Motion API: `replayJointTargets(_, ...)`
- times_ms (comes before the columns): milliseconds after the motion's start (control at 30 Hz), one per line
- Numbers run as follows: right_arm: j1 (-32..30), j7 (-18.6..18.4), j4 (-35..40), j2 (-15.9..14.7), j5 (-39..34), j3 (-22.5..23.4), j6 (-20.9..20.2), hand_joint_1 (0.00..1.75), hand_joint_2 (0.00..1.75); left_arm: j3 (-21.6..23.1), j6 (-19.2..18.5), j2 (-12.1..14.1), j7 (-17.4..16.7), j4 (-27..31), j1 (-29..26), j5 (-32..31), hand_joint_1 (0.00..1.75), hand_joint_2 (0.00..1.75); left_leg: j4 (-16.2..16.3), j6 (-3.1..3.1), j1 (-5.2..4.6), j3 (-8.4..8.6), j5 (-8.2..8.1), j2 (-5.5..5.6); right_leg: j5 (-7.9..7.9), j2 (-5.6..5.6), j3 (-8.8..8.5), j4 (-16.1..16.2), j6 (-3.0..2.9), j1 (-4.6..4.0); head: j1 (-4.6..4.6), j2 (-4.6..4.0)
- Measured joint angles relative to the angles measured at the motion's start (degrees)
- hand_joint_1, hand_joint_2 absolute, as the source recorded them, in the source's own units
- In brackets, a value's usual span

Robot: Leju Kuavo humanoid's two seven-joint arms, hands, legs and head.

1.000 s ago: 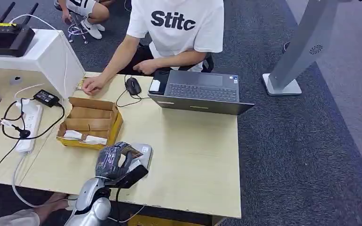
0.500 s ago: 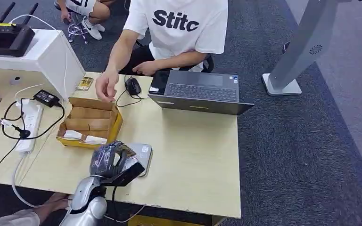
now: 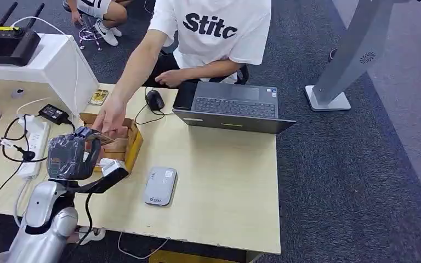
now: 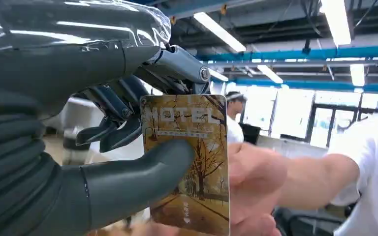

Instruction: Pass the card to the sensor for recognition and then transmit it.

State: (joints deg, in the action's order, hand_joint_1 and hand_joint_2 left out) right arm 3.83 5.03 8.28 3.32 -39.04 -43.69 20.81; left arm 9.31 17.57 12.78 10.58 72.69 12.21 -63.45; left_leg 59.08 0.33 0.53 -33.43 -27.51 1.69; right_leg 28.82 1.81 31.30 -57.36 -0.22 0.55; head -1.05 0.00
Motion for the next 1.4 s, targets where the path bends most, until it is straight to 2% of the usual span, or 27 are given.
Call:
replayJointTargets(133, 0.00, -0.26, -0.02, 0.02, 0.02, -0.17, 0.13, 0.00, 1.75, -0.68, -0.55, 1.20, -0.29, 1.86, 0.94, -0.09, 1.75, 1.75, 0.00, 0.00, 0.00, 0.00, 0.00, 0.00, 0.00, 0.00, 0.00, 0.00, 0.00, 0.00, 0.00, 0.00)
replayJointTargets(333, 0.02, -1.09, -0.04, 0.17, 0.31, -1.12, 0.20, 0.00, 1.75, -0.81, -0.48, 1.14, -0.83, 2.78, 1.05, -1.36, 1.75, 1.75, 0.00, 0.00, -0.01, 0.00, -0.01, -0.03, 0.00, 0.08, 0.02, 0.00, 0.00, 0.01, 0.00, 0.00)
replayJointTargets(367, 0.03, -1.20, -0.04, 0.17, 0.39, -1.22, 0.20, 0.00, 1.75, -0.81, -0.39, 1.12, -0.88, 2.78, 1.05, -1.40, 0.38, 1.75, 0.00, 0.00, -0.01, 0.00, -0.01, -0.04, 0.00, 0.09, 0.03, 0.00, 0.00, 0.01, 0.00, 0.00)
replayJointTargets(400, 0.03, -1.25, -0.04, 0.17, 0.46, -1.33, 0.22, 0.00, 1.75, -0.81, -0.31, 1.12, -0.99, 2.78, 1.06, -1.42, 0.00, 1.75, 0.00, -0.01, -0.01, 0.00, -0.01, -0.04, 0.00, 0.10, 0.04, 0.00, 0.00, 0.01, 0.00, 0.00)
replayJointTargets(500, 0.04, -1.25, -0.07, 0.17, 0.33, -1.49, 0.52, 0.00, 1.75, -0.83, 1.05, 1.03, -2.31, 2.78, 1.09, -1.71, 0.00, 1.75, 0.00, -0.01, -0.01, -0.03, -0.01, -0.03, 0.01, 0.08, 0.07, 0.01, 0.00, 0.01, 0.00, 0.00)
replayJointTargets(533, 0.06, -1.25, -0.07, 0.17, 0.17, -1.55, 0.74, 0.00, 1.75, -0.88, 1.62, 0.94, -3.00, 2.78, 1.17, -1.93, 0.00, 0.00, 0.00, -0.01, -0.01, -0.03, -0.01, -0.03, 0.01, 0.08, 0.07, 0.01, 0.00, 0.01, 0.00, 0.00)
replayJointTargets(733, 0.03, -1.22, -0.07, 0.17, -0.02, -2.01, 1.14, 0.00, 1.75, -2.55, 6.27, 0.53, -5.55, 2.78, 1.87, -2.54, 0.00, 0.00, 0.00, 0.00, 0.00, -0.03, 0.00, -0.04, 0.00, 0.07, 0.06, 0.00, 0.00, 0.00, 0.00, 0.00)
replayJointTargets(900, 0.00, -1.16, -0.09, 0.17, -0.46, -2.30, 1.14, 0.00, 1.75, -4.95, 7.82, 0.57, -5.42, 2.80, 2.45, -0.56, 0.00, 0.00, 0.00, -0.01, 0.00, -0.03, 0.00, -0.04, -0.01, 0.07, 0.05, 0.00, 0.00, 0.00, 0.00, 0.00)
replayJointTargets(1033, -0.03, -1.22, -0.09, 0.17, -0.98, -2.36, 0.98, 0.00, 1.75, -7.15, 7.82, 0.88, -4.35, 3.33, 2.54, 2.82, 0.00, 0.00, 0.00, -0.01, 0.00, -0.03, 0.00, -0.03, 0.00, 0.07, 0.05, 0.00, 0.00, 0.00, 0.00, 0.00)
replayJointTargets(1133, -0.09, -1.22, -0.09, 0.20, -1.33, -2.36, 0.96, 0.00, 1.75, -8.59, 6.42, 1.60, -3.83, 4.07, 2.36, 4.96, 0.00, 0.00, -0.01, -0.01, 0.00, -0.05, 0.00, -0.03, 0.00, 0.06, 0.05, 0.00, 0.00, 0.00, 0.00, 0.00)
replayJointTargets(1167, -0.12, -1.14, -0.09, 0.22, -1.57, -2.36, 0.94, 0.00, 1.75, -9.11, 5.47, 1.85, -3.83, 4.42, 2.10, 5.67, 0.00, 1.75, -0.01, -0.01, 0.00, -0.05, 0.00, -0.03, 0.00, 0.06, 0.05, 0.00, 0.00, 0.00, 0.00, 0.00)
replayJointTargets(1400, -0.32, -0.74, -0.17, 0.61, -3.08, -2.36, 0.98, 0.00, 1.75, -12.32, -3.04, 4.39, -3.72, 7.80, -1.24, 11.04, 0.00, 1.75, -0.01, -0.01, 0.02, -0.05, 0.00, -0.03, 0.01, 0.06, 0.06, 0.00, -0.01, -0.01, -0.02, 0.00)
